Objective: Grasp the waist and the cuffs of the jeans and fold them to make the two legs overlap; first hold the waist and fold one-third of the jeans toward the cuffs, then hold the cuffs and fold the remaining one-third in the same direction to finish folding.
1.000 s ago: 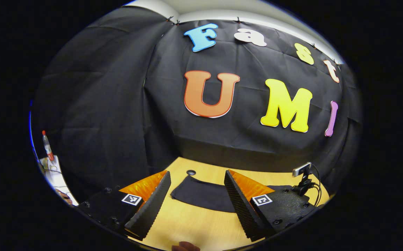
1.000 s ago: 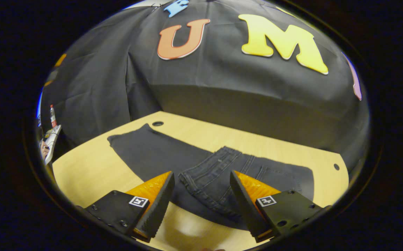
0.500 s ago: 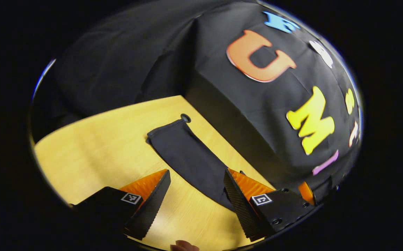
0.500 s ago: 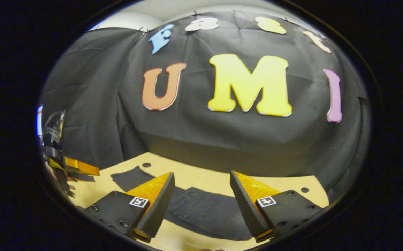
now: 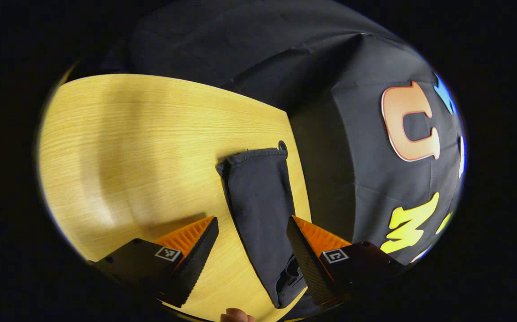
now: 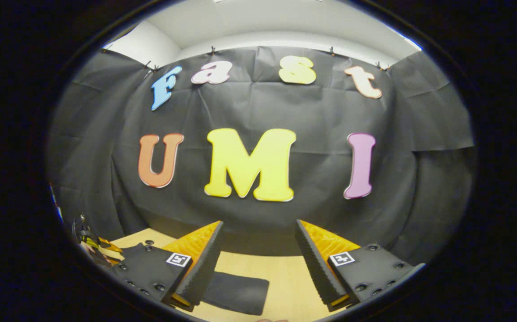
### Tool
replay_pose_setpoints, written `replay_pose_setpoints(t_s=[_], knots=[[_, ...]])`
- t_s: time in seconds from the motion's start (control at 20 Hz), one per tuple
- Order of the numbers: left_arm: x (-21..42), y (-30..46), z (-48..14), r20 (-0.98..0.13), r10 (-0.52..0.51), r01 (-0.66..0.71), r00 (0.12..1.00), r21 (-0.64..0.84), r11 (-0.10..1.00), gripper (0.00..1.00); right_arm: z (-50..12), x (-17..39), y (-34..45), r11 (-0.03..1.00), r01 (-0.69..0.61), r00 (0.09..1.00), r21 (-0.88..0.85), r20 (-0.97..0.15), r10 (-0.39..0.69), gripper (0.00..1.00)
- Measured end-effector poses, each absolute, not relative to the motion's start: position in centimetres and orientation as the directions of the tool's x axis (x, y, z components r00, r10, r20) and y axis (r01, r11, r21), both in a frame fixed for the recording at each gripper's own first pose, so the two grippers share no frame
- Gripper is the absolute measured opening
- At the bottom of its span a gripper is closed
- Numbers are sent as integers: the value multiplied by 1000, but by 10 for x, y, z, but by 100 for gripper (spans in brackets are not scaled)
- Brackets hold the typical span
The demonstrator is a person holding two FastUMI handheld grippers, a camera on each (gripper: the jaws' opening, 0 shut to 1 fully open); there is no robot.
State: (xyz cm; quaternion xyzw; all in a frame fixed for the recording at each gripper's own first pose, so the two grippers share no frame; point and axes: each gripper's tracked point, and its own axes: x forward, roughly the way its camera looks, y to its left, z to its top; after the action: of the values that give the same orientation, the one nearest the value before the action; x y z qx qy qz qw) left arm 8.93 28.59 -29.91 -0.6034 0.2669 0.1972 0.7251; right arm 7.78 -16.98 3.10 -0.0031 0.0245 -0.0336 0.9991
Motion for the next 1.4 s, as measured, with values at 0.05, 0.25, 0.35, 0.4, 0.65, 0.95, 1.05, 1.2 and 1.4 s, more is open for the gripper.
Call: replay_pose_setpoints(t_s=[0.05, 0.25, 0.35, 0.4, 0.65, 0.95, 1.05, 1.2, 1.4], knots=[[93, 287, -303, -628, -34, -614, 777, -769, 181, 99, 37, 73, -177, 996, 87, 995, -14, -37, -88, 94], [110, 296, -309, -603, -13, -598, 797, -792, 122, 100, 47, 62, -194, 992, 125, 992, -7, -35, -125, 94], [121, 300, -311, -582, 3, -578, 813, -806, 128, 99, 49, 60, -204, 989, 147, 988, -18, -38, -147, 94], [124, 301, -312, -577, 1, -574, 817, -812, 107, 99, 51, 59, -209, 987, 157, 987, -21, -37, -158, 94], [158, 312, -313, -493, 24, -490, 870, -868, -83, 100, 56, 54, -228, 979, 200, 979, -27, -46, -201, 95], [158, 295, -338, -538, 16, -536, 843, -841, -68, 52, 59, 52, -233, 977, 209, 976, -51, -47, -212, 95], [153, 302, -344, -552, 25, -552, 833, -834, -5, 14, 59, 53, -233, 976, 211, 976, -51, -50, -213, 95], [152, 306, -342, -569, 46, -571, 821, -820, 47, 4, 57, 54, -234, 976, 209, 976, -51, -56, -212, 94], [151, 301, -323, -588, 79, -588, 805, -773, 240, 3, 55, 52, -237, 976, 211, 975, -51, -63, -214, 94]])
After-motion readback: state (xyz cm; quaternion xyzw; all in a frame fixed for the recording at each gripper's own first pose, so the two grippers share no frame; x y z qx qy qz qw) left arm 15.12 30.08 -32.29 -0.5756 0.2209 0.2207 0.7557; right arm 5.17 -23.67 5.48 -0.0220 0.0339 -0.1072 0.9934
